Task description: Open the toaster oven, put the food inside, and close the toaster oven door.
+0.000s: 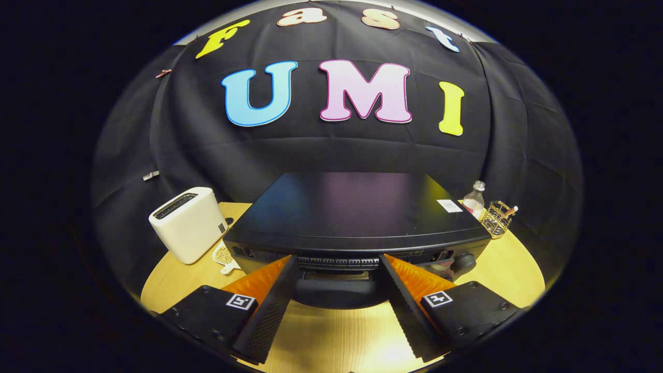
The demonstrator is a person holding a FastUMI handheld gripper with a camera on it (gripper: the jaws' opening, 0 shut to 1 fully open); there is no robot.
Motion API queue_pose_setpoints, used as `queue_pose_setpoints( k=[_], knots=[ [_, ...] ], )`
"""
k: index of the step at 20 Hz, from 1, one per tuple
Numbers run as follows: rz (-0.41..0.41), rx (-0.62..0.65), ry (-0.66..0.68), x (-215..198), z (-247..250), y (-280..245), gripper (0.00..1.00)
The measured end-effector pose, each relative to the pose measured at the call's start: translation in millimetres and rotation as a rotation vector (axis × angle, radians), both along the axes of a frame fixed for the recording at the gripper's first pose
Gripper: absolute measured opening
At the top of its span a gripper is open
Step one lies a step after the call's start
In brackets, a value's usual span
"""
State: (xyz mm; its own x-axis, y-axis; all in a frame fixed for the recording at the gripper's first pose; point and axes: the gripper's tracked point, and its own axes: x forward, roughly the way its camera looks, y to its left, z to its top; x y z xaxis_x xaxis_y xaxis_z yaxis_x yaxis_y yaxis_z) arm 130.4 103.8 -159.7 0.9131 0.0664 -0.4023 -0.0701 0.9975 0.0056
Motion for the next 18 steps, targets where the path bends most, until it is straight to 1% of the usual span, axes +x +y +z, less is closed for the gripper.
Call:
queue_pose_setpoints(
  k=[7, 14, 16, 18],
  knots=[
    [0.015, 0.018, 0.011, -34, -10, -2, 1.00],
    [0.046, 0.045, 0.067, -73, -37, -3, 1.00],
    [0.049, 0.076, 0.084, -86, -47, -5, 1.00],
    [0.033, 0.117, 0.131, -98, -64, -8, 1.00]
  ],
)
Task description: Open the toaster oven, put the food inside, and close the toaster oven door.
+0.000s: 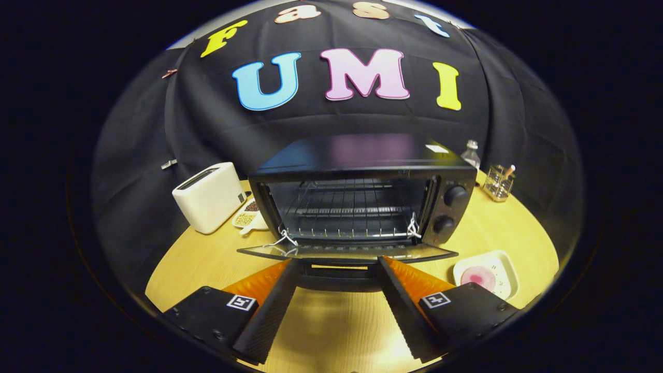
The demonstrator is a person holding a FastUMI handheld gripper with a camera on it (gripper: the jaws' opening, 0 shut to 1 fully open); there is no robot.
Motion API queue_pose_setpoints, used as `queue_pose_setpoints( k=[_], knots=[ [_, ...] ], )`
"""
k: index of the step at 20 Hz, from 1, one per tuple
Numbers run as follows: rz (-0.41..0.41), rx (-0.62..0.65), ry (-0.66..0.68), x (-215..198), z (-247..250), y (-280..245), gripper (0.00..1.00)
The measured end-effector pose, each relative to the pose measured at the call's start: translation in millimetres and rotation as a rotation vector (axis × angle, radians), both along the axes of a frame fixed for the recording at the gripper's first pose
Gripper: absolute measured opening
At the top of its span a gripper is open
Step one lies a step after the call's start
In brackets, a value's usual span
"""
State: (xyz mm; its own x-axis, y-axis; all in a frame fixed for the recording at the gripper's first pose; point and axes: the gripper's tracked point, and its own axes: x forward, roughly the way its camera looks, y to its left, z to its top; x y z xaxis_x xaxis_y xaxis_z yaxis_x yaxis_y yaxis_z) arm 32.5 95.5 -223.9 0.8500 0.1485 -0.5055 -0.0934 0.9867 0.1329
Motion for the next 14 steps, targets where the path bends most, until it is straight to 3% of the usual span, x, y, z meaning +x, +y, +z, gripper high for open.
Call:
queue_pose_setpoints(
  k=[2, 6, 14],
  knots=[
    [0.003, 0.026, 0.092, -15, -28, 0, 0.95],
    [0.007, 0.002, 0.157, -33, -57, -13, 0.99],
    [0.031, -0.011, 0.116, -60, -22, -58, 0.99]
  ],
)
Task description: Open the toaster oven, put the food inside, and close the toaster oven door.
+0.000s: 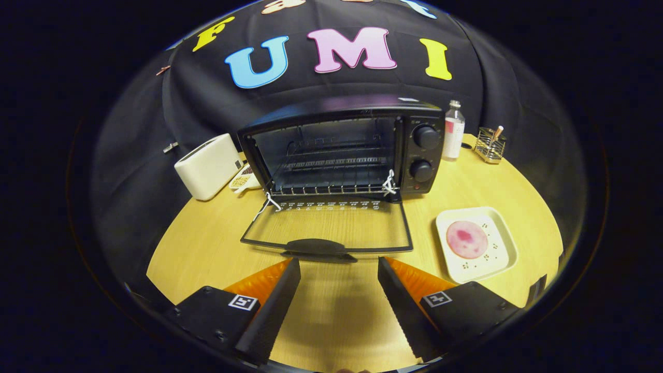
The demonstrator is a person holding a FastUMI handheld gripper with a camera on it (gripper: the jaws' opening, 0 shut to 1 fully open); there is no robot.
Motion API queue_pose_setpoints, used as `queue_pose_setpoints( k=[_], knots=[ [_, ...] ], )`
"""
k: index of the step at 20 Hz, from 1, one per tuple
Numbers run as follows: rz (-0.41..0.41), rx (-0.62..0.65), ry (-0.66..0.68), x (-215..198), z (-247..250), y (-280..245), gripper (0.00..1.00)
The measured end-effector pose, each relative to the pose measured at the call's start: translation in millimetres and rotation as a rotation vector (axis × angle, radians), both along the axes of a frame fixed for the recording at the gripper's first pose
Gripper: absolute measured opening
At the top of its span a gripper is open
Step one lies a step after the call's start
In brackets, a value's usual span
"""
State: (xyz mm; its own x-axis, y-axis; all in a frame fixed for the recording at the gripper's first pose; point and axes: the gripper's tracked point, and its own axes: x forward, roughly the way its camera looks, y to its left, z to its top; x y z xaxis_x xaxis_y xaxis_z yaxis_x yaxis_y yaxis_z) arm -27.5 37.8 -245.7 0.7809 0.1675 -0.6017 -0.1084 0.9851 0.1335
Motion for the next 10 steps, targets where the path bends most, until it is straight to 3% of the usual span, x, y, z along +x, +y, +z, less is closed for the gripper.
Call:
queue_pose_setpoints(
  k=[6, 10],
  knots=[
    [-0.059, 0.038, -0.036, 6, 44, -74, 1.00],
    [-0.122, 0.102, 0.034, 7, 46, -128, 0.99]
  ],
)
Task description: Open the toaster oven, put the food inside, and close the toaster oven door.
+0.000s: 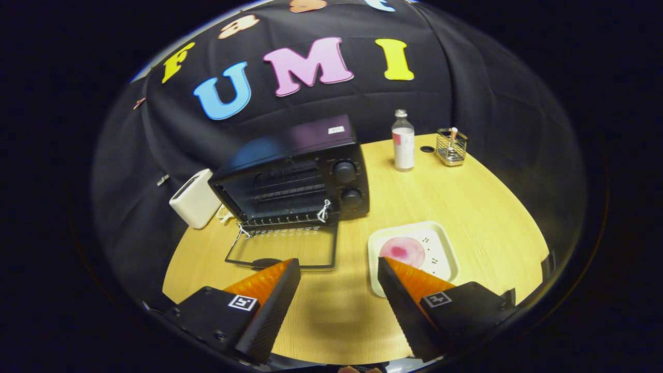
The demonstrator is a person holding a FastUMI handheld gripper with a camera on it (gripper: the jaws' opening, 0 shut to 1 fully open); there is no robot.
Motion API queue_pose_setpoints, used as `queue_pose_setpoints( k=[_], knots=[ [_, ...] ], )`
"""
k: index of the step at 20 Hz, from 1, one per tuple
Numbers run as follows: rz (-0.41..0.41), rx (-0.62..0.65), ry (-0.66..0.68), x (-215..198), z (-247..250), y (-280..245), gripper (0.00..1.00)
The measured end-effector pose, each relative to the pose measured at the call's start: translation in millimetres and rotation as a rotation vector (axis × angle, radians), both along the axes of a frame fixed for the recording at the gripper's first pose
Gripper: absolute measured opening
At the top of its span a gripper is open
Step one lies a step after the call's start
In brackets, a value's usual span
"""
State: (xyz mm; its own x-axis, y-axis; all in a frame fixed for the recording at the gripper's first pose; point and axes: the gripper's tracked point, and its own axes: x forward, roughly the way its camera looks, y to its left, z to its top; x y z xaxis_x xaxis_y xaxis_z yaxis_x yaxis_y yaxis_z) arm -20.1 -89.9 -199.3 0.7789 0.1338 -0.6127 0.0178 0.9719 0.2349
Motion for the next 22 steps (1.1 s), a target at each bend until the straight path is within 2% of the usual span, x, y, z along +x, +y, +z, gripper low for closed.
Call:
queue_pose_setpoints(
  k=[5, 10, 15, 22],
  knots=[
    [-0.089, 0.053, 0.095, -1, -8, -69, 0.99],
    [-0.123, 0.057, 0.145, 3, -25, -122, 0.99],
    [-0.123, 0.017, 0.215, 1, -67, -156, 0.99],
    [-0.052, -0.037, 0.293, 15, -113, -150, 1.00]
  ],
)
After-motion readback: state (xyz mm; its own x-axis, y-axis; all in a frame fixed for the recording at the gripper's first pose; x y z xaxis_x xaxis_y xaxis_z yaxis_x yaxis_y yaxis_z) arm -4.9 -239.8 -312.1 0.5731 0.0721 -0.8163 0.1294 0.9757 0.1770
